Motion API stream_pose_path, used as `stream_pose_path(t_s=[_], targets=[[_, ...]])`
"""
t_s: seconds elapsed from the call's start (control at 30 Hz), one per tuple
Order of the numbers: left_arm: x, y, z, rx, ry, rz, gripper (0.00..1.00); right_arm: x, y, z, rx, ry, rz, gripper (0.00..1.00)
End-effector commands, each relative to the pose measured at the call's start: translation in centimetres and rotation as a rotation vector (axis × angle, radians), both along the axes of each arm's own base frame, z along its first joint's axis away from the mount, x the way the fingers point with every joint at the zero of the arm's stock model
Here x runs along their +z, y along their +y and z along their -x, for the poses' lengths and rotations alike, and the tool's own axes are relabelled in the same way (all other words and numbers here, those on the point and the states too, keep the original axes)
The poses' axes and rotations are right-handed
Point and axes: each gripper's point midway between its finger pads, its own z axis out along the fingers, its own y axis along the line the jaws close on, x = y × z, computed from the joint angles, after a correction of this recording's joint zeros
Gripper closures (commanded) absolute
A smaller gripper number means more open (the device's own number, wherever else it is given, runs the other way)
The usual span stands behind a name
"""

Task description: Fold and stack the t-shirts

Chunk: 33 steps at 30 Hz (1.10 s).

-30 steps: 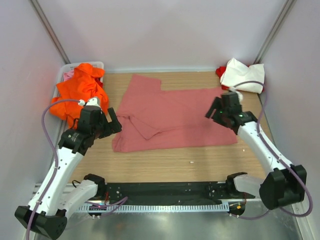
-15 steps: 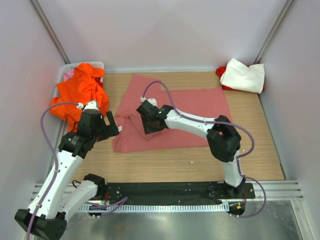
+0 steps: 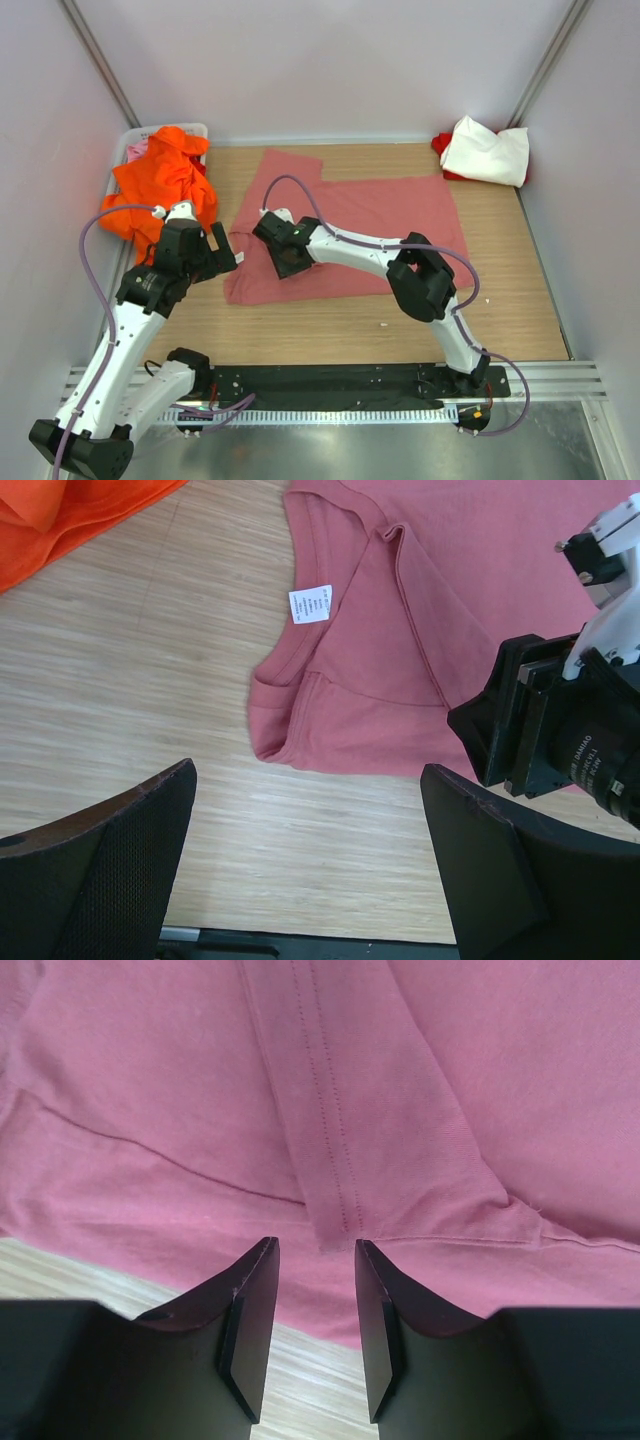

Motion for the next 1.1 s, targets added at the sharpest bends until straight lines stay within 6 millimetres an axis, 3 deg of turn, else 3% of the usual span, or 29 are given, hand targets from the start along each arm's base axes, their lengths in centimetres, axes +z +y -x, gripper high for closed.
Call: stream_pose_path(t_s=[0.0,0.57,0.67,0.7,0.83,1.07], targets=[[0.7,0.4,-0.5,0.009,-0.042,-0.011,0.06,0.3,0.0,-0.5,0.011,-0.027,0.029,0.58],[0.6,0.5,-0.5,0.015,-0.038,-0.013,0.06,-1.9,-0.6,0.0,0.023,-0.009,0.093,0.59],[0.6,0.6,-0.5,0.017,-0.039,-0.015,0.06,-1.9,-0.8,-0.1,0.02,-0.015,0.104,0.71],[0.6,0.6,-0.5,0.017,-0.04,-0.015,0.06,-1.8,-0.9,-0.1,0.019,-0.018,0.108,0.8],[0.6,0.6,-0.5,0.016,-0.038,-0.014,0.06,-1.0,-1.0,-0.4,0.018,-0.038,0.11,0.93],[0.6,0.6,-0.5,0.02,-0.039,-0.014,0.06,1.3,-0.4,-1.5,0.03,-0.085,0.106,0.98]])
